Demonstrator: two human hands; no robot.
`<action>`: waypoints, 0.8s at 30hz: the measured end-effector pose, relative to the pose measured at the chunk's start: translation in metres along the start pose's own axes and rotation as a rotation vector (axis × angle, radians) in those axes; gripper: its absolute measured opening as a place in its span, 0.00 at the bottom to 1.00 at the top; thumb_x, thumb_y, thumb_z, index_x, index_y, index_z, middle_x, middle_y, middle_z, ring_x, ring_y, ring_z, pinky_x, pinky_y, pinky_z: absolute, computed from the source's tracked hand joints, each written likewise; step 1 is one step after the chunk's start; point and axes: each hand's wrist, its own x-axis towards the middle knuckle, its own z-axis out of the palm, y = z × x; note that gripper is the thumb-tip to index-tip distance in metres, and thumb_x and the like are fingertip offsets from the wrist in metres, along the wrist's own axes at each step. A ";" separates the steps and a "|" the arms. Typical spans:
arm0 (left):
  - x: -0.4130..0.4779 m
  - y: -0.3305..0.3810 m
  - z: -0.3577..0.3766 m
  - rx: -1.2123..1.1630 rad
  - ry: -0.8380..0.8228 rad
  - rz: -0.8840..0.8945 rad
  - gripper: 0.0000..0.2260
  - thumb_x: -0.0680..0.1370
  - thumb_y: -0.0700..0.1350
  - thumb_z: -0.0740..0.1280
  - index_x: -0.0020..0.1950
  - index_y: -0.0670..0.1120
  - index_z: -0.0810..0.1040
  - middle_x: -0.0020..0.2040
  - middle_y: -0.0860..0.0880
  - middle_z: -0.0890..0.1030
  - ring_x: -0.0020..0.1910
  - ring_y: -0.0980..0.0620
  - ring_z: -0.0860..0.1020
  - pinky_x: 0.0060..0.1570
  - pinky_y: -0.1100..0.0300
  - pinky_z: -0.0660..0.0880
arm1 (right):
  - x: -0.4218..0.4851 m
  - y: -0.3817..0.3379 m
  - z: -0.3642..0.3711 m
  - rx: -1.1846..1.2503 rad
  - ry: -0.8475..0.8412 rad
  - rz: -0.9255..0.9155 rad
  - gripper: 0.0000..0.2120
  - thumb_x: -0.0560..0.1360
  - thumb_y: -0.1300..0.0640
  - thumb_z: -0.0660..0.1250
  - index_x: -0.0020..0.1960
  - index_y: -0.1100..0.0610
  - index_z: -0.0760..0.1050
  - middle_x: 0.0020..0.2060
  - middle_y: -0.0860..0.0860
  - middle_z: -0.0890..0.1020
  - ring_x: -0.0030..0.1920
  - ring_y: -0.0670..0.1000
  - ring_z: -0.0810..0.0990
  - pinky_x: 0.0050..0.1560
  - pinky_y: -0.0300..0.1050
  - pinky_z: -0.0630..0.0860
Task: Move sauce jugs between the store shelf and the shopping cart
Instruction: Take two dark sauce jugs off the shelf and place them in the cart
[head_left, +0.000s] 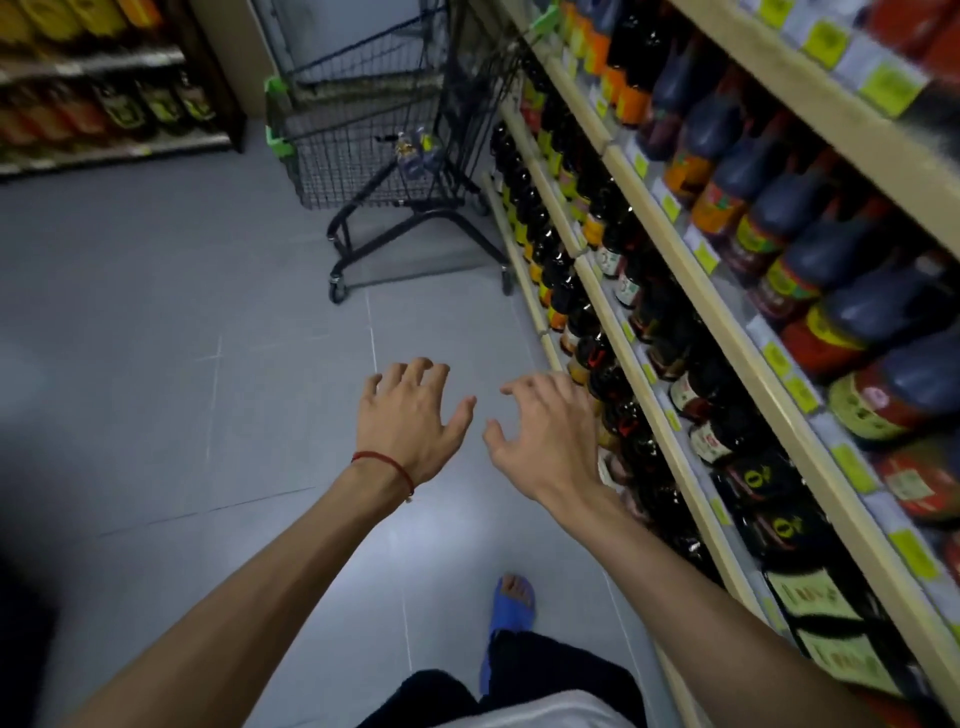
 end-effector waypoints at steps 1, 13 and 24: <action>0.019 -0.008 -0.001 -0.003 0.000 -0.024 0.26 0.81 0.66 0.54 0.69 0.50 0.74 0.68 0.50 0.77 0.65 0.46 0.75 0.64 0.47 0.69 | 0.025 -0.003 0.003 -0.008 -0.012 -0.026 0.23 0.72 0.42 0.64 0.60 0.55 0.82 0.55 0.50 0.83 0.59 0.55 0.77 0.64 0.50 0.67; 0.259 -0.148 0.004 -0.070 0.022 -0.148 0.24 0.81 0.63 0.57 0.69 0.49 0.74 0.66 0.49 0.77 0.62 0.45 0.76 0.57 0.48 0.73 | 0.320 -0.068 0.078 -0.007 -0.041 -0.133 0.21 0.73 0.45 0.68 0.61 0.55 0.81 0.55 0.50 0.82 0.60 0.55 0.76 0.63 0.50 0.67; 0.496 -0.275 -0.012 -0.089 0.031 -0.106 0.25 0.80 0.64 0.54 0.67 0.49 0.74 0.61 0.49 0.77 0.59 0.44 0.77 0.54 0.48 0.75 | 0.568 -0.126 0.128 0.030 -0.043 -0.073 0.22 0.72 0.45 0.67 0.62 0.55 0.81 0.57 0.50 0.83 0.62 0.54 0.75 0.65 0.53 0.72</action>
